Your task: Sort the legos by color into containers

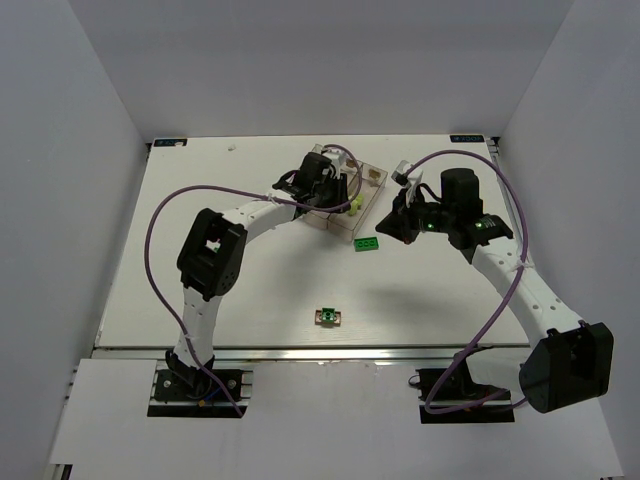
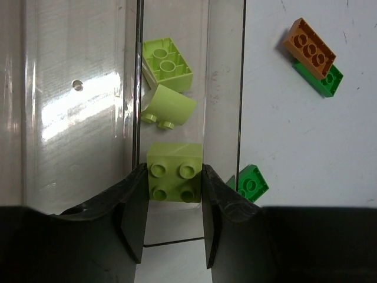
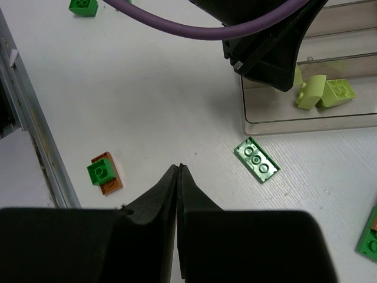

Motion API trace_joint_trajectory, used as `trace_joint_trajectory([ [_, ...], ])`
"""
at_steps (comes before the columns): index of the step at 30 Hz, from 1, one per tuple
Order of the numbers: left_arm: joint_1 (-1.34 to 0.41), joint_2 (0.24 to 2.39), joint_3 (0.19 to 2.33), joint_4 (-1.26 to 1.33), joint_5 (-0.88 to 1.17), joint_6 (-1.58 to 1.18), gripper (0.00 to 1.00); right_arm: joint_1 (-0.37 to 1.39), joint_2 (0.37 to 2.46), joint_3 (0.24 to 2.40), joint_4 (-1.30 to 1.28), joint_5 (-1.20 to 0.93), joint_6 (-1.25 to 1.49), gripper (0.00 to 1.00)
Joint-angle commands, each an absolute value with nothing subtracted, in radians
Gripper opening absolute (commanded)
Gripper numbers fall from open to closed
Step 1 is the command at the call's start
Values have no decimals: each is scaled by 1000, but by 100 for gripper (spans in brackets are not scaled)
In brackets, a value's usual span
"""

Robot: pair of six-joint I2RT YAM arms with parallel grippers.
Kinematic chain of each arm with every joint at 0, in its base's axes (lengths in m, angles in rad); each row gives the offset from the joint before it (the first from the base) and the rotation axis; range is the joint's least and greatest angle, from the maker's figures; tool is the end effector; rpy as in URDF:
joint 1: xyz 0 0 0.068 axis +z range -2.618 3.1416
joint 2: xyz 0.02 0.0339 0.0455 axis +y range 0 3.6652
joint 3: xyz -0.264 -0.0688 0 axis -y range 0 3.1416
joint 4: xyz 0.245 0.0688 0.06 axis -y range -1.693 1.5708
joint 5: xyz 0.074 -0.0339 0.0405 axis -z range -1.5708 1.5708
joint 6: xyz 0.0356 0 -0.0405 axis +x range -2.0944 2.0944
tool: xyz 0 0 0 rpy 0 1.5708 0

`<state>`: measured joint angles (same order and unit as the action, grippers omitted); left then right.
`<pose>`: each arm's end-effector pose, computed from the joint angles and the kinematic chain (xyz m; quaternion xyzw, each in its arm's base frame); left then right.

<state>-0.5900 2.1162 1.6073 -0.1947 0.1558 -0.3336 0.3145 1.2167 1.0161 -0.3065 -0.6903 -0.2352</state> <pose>0.3986 -0.2735 0.2016 0.1481 0.8931 -0.2499 0.3435 0.2490 0.1048 0.3218 -0.3853 0.7340 0.3103 0.4653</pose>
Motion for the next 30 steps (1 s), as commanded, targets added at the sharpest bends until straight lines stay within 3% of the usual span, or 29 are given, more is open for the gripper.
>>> trace_joint_trajectory([
  [1,-598,2103,1652,-195,141,-331,44,310,1206,1009,-273,-698,-233,5],
  [9,-606,2085,1657,-198,153,-336,56,310,1213,1009,-275,-693,-238,8],
  [16,-617,2034,1644,-201,146,-336,55,302,1218,1009,-276,-687,-242,9],
  [19,-618,1968,1614,-218,120,-315,48,288,1221,1009,-275,-675,-247,10],
  [21,-618,1886,1568,-255,106,-293,16,282,1227,1008,-272,-657,-252,11],
  [22,-618,1852,1545,-267,101,-282,6,281,1235,1006,-267,-638,-255,15],
  [23,-618,1814,1514,-281,89,-269,2,279,1242,1005,-262,-596,-261,34],
  [25,-618,1677,1386,-273,81,-264,3,281,1273,1008,-256,-525,-265,53],
  [26,-618,1627,1335,-250,68,-264,8,279,1288,1012,-256,-500,-268,64],
  [27,-618,1529,1240,-239,60,-265,30,279,1302,1015,-256,-477,-271,89],
  [30,-618,1392,1109,-172,22,-268,54,279,1365,1035,-245,-355,-287,89],
])
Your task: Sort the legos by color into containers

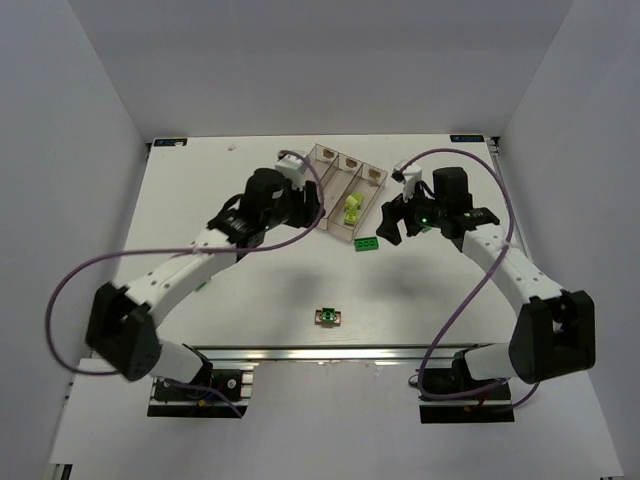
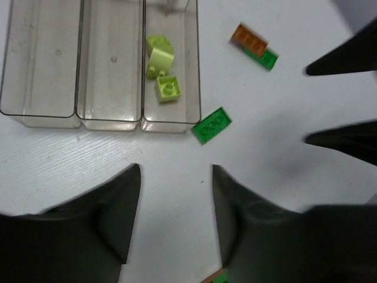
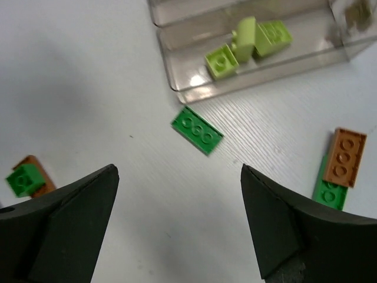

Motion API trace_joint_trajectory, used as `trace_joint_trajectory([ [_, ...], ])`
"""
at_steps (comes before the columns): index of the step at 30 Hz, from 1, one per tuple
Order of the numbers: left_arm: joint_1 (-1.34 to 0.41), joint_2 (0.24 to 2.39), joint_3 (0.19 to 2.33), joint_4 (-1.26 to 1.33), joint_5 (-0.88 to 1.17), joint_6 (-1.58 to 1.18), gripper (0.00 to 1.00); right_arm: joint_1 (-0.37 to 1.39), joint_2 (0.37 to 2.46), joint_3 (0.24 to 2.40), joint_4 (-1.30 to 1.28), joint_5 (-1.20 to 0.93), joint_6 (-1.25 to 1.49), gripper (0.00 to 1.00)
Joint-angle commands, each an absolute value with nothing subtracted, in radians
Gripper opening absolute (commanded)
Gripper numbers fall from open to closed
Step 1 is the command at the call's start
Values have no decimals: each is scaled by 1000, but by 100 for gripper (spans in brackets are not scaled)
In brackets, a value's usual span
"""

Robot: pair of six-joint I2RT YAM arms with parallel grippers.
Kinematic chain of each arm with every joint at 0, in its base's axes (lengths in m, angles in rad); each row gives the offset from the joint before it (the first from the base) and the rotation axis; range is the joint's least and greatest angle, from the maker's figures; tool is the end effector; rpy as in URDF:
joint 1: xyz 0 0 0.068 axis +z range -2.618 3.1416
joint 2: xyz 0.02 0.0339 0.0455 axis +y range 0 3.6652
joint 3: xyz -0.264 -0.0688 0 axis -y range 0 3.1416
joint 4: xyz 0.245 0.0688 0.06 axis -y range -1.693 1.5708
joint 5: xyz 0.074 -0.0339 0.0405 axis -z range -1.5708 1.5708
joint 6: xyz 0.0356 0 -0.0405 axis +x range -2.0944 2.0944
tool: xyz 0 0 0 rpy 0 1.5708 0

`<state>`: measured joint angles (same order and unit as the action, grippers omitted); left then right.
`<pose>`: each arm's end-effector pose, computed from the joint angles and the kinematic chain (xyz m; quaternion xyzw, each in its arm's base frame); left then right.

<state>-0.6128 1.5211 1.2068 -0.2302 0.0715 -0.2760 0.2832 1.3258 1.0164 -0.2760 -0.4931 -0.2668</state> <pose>0.2866 -0.2046 0.3018 0.1632 0.8554 -0.2390 0.4296 0.2789 0.0987 0.2940 -0.3431 0.7910 0.2188 0.4569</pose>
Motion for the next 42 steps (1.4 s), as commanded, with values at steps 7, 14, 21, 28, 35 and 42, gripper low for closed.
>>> trace_joint_trajectory([
  [7,-618,1200,983,-100,-20,-267,89,279,1555,1202,-308,-212,-449,89],
  [14,-618,1144,945,-103,-61,-207,89,278,1813,1469,-468,-123,-526,83],
  [21,-618,1124,934,-109,-95,-172,89,226,1838,1387,-388,-87,-563,78],
  [28,-618,1121,934,-110,-80,-163,89,219,1870,1390,-390,-82,-561,80],
  [35,-618,1117,928,-101,-60,-161,89,183,1947,1447,-408,-104,-509,81],
  [42,-618,1117,928,-104,-64,-155,89,183,1954,1404,-310,-91,-518,82],
])
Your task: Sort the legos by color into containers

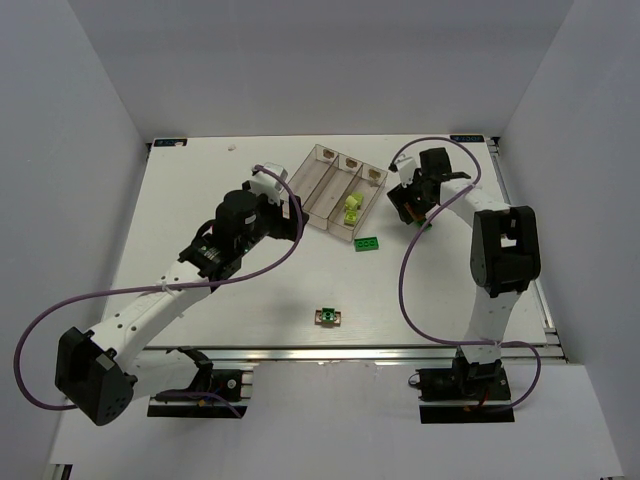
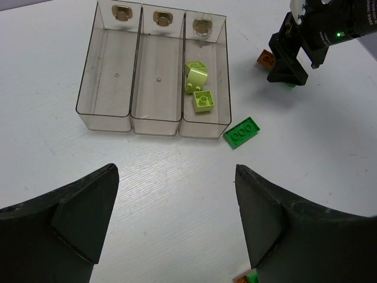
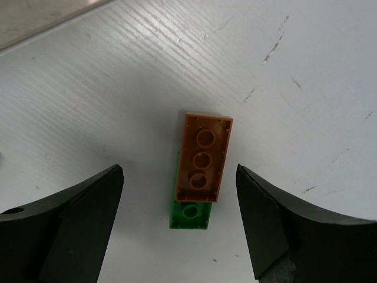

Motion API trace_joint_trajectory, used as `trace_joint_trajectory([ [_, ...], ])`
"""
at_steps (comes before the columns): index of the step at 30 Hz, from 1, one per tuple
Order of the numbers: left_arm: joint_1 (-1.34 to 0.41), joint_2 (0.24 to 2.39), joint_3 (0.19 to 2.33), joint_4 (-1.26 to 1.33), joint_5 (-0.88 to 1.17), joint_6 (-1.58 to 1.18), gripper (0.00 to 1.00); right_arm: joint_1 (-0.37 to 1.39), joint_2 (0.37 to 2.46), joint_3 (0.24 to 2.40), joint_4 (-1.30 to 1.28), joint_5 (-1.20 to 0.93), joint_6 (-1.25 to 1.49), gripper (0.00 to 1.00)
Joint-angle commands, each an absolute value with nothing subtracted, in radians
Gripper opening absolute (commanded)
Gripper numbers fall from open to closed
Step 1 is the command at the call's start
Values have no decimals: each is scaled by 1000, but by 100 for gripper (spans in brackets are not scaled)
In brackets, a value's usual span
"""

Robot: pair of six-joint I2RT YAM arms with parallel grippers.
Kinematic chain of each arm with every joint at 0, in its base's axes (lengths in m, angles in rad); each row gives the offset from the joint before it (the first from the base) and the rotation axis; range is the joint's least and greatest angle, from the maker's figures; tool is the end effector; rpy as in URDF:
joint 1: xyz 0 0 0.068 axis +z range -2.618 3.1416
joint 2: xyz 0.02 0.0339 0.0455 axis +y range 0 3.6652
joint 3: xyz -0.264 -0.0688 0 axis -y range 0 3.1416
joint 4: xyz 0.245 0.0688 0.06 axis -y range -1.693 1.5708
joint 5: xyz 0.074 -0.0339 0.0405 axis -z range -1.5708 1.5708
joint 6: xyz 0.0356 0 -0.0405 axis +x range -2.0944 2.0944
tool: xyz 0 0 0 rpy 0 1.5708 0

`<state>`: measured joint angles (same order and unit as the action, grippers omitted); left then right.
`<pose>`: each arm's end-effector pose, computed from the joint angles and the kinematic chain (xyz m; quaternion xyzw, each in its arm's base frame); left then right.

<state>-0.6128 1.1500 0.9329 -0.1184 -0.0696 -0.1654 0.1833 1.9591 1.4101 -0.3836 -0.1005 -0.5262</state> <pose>0.2204 -0.1520 0.3242 0.1611 0.7989 -0.1933 0.5463 0.4177 0.0811 0.1933 -0.3442 0.8838 -0.0065 0.3169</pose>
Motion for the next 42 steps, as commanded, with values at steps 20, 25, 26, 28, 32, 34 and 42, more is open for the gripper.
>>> trace_joint_trajectory([
  [20,-618,1106,922,-106,-80,-141,89,184,2025,1374,-216,-26,-453,80],
  [25,-618,1108,920,-100,-74,-143,89,181,2040,1388,-241,-52,-434,77],
  [26,-618,1109,919,-100,-75,-143,89,181,2039,1388,-242,-57,-433,76],
  [28,-618,1112,920,-101,-74,-143,89,175,2034,1387,-242,-67,-430,74],
  [32,-618,1115,920,-101,-75,-143,89,167,2023,1382,-242,-101,-430,68],
  [34,-618,1114,919,-100,-75,-143,89,166,2025,1381,-244,-107,-431,63],
  [42,-618,1115,917,-100,-64,-143,89,164,2020,1368,-230,-123,-434,47],
])
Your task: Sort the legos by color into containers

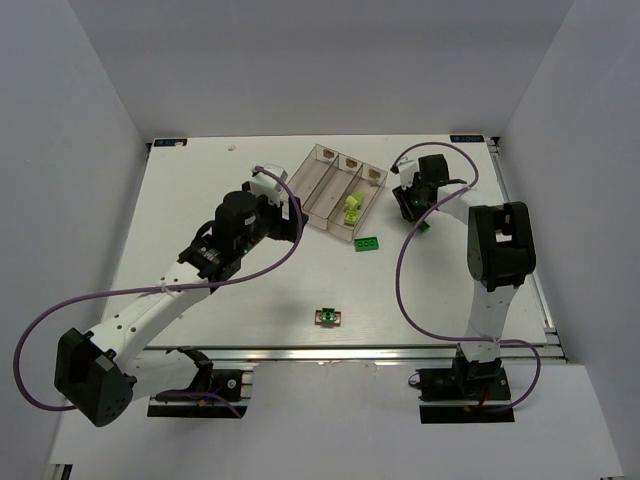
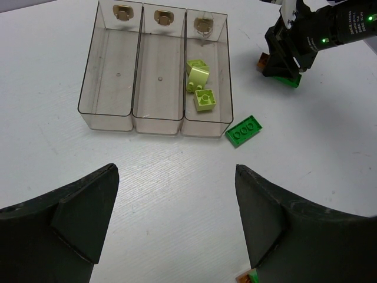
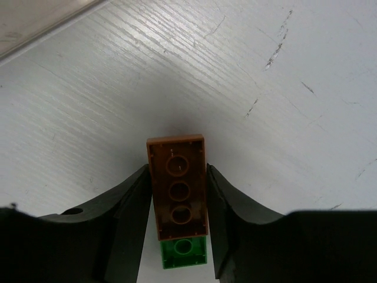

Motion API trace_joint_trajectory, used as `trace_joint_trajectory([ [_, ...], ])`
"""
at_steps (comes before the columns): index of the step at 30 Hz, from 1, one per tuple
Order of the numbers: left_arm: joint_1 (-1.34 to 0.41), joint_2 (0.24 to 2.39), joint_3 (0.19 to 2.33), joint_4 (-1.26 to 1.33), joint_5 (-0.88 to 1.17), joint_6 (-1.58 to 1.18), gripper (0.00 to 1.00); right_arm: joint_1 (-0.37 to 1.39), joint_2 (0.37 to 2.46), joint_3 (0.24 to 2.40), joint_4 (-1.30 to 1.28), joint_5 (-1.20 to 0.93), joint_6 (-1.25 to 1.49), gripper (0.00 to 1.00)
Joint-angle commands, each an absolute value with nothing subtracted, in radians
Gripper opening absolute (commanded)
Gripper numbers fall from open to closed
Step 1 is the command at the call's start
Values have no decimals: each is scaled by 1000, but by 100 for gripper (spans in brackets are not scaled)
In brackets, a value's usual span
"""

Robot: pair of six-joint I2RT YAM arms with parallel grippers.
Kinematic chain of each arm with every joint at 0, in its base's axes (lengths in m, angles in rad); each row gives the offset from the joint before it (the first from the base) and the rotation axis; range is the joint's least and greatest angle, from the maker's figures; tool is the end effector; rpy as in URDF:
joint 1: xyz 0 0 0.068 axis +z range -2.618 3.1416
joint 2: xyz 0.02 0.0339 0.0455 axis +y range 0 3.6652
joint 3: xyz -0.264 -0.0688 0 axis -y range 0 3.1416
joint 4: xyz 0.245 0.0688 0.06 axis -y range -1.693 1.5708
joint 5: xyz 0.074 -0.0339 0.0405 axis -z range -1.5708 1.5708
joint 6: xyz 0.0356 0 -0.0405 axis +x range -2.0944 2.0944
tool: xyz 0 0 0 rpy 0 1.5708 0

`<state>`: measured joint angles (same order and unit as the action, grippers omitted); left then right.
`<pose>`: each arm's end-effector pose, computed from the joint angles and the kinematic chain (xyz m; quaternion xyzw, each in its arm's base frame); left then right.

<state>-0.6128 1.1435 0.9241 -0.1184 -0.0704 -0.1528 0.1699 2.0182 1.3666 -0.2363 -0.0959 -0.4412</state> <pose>0.2191 -0.1510 0.3227 0.1661 0.7986 -0.1892 0.5467 0.4276 0.0768 0.1657 -0.2984 0.8928 -0.0005 0.3375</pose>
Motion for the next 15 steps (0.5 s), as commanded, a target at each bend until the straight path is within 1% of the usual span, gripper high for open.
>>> trace_joint_trajectory([
  [1,-618,1112,919,-98,-64,-143,89,166,2013,1364,-229,-129,-434,45],
  [2,-618,1114,919,-98,-61,-143,89,164,2010,1361,-226,-136,-433,43],
  [3,-618,1114,917,-100,-60,-144,89,164,2005,1361,-222,-140,-431,38],
  [5,-618,1112,917,-100,-55,-144,89,164,1991,1358,-224,-155,-431,33],
  [6,-618,1111,919,-97,-43,-143,89,161,1991,1356,-221,-163,-431,26],
  [8,-618,1111,914,-92,-25,-143,89,156,1953,1345,-219,-201,-420,22],
  [9,-618,1109,914,-86,-9,-143,89,156,1938,1339,-213,-219,-414,17],
  [11,-618,1115,911,-74,92,-143,89,150,1882,1321,-203,-273,-381,14],
  [14,-618,1141,913,-54,222,-152,89,140,1792,1284,-187,-402,-310,3],
  [15,-618,1150,911,-46,253,-152,89,134,1742,1275,-180,-440,-287,2],
])
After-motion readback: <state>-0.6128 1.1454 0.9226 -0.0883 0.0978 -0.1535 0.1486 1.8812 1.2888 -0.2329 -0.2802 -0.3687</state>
